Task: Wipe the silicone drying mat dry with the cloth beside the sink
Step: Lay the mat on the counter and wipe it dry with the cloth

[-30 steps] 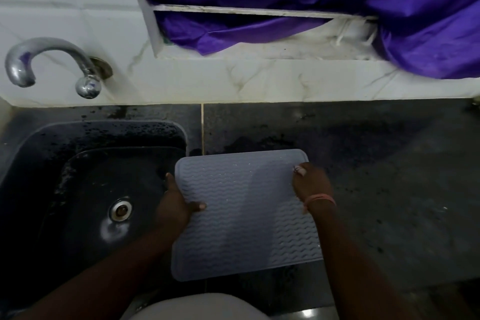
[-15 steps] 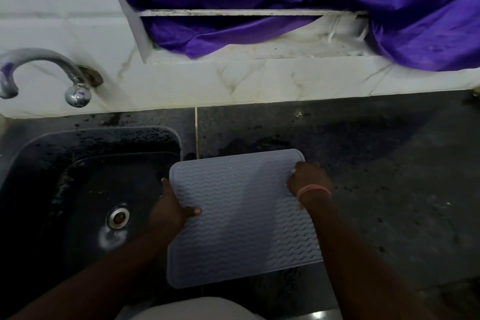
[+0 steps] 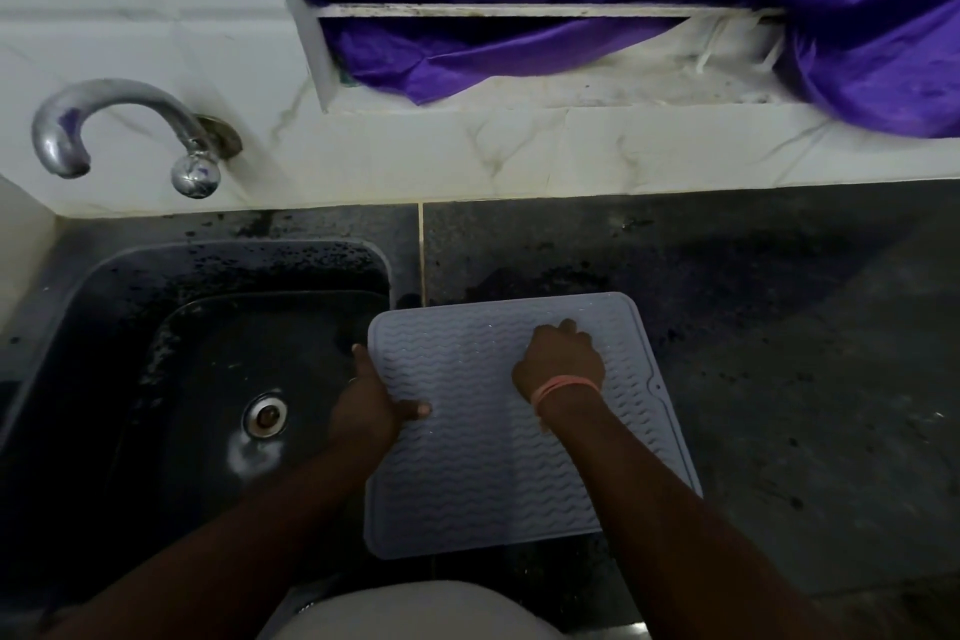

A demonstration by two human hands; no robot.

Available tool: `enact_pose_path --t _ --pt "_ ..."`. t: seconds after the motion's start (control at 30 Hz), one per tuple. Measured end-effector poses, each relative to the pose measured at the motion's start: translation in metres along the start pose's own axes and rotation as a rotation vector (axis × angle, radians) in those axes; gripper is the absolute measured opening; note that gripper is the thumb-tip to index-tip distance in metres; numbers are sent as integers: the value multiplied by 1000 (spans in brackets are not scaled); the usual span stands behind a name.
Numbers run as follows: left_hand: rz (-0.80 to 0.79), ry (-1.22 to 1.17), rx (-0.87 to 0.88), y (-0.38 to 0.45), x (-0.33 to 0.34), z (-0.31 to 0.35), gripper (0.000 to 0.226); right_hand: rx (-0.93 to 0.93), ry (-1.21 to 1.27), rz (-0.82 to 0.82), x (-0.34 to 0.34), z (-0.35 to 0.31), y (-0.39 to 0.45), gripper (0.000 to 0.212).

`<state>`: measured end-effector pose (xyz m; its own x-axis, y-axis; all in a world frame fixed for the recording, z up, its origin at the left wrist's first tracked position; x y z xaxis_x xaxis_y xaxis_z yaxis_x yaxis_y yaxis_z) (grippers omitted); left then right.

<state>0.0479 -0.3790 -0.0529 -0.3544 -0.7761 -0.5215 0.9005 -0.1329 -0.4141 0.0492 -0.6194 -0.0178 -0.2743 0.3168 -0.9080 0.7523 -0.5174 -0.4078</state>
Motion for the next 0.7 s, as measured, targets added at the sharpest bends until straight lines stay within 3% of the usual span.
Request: enact_pose_path --t 0.33,0.5,0.6,0.7 --pt "58 -38 -29 -2 6 1 129 -160 85 -63 28 -64 -34 40" --pt "237 -45 -84 -1 7 -4 67 -250 40 -84 34 -97 -48 44" --pt "204 -136 -77 -8 6 -5 82 -308 -5 -59 40 -115 -57 47" --pt "456 -219 -145 2 0 -6 75 -353 -19 -80 45 -126 -58 46"
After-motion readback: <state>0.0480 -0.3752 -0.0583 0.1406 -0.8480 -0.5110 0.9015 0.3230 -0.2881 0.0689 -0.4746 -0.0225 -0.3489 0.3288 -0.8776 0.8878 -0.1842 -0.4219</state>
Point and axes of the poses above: each hand's wrist, its own y-axis towards the middle knuckle, its own x-axis out of the palm, z = x × y, the point moved 2 cm from there along y, towards the middle knuckle, and after that the axes turned 11 degrees about x, right-handed, at the moved point
